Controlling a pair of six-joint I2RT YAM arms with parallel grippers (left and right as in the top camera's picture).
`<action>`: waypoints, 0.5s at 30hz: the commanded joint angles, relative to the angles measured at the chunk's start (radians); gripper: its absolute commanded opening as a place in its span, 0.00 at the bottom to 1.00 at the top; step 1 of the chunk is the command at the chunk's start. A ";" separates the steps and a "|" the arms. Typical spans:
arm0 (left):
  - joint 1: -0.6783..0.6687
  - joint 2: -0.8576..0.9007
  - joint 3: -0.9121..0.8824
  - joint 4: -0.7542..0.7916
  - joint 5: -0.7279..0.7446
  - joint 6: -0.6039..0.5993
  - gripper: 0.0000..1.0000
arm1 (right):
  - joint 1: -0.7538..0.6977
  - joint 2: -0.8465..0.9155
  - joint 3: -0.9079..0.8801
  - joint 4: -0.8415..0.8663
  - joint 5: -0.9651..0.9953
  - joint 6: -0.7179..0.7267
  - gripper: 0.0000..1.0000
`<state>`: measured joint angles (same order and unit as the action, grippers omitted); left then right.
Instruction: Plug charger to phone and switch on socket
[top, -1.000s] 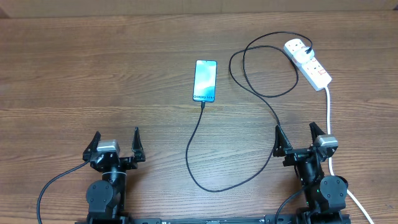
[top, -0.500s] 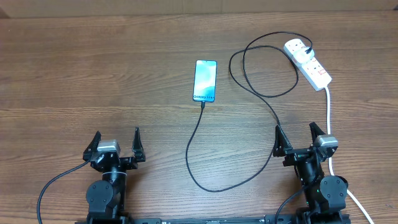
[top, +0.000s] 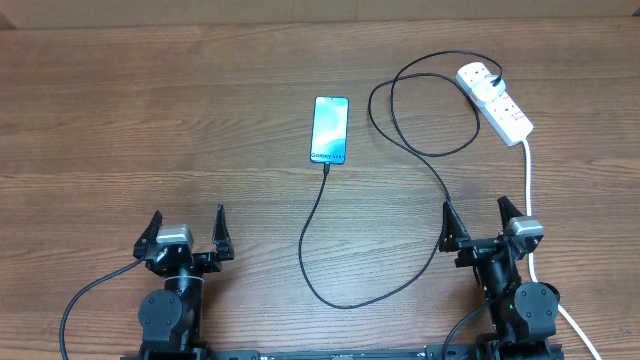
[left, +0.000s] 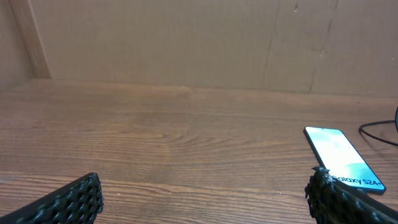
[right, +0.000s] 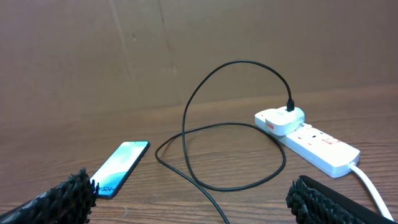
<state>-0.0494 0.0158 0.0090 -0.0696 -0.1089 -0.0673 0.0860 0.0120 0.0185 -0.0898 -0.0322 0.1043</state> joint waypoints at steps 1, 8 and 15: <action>0.010 -0.013 -0.004 -0.004 0.005 0.020 1.00 | 0.005 -0.009 -0.011 0.006 0.012 -0.005 1.00; 0.010 -0.013 -0.004 -0.004 0.007 0.024 1.00 | 0.005 -0.009 -0.011 0.006 0.013 -0.005 1.00; 0.010 -0.013 -0.004 -0.005 0.009 0.039 1.00 | 0.005 -0.009 -0.011 0.006 0.012 -0.005 1.00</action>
<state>-0.0494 0.0158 0.0090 -0.0704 -0.1085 -0.0544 0.0860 0.0120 0.0185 -0.0898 -0.0326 0.1040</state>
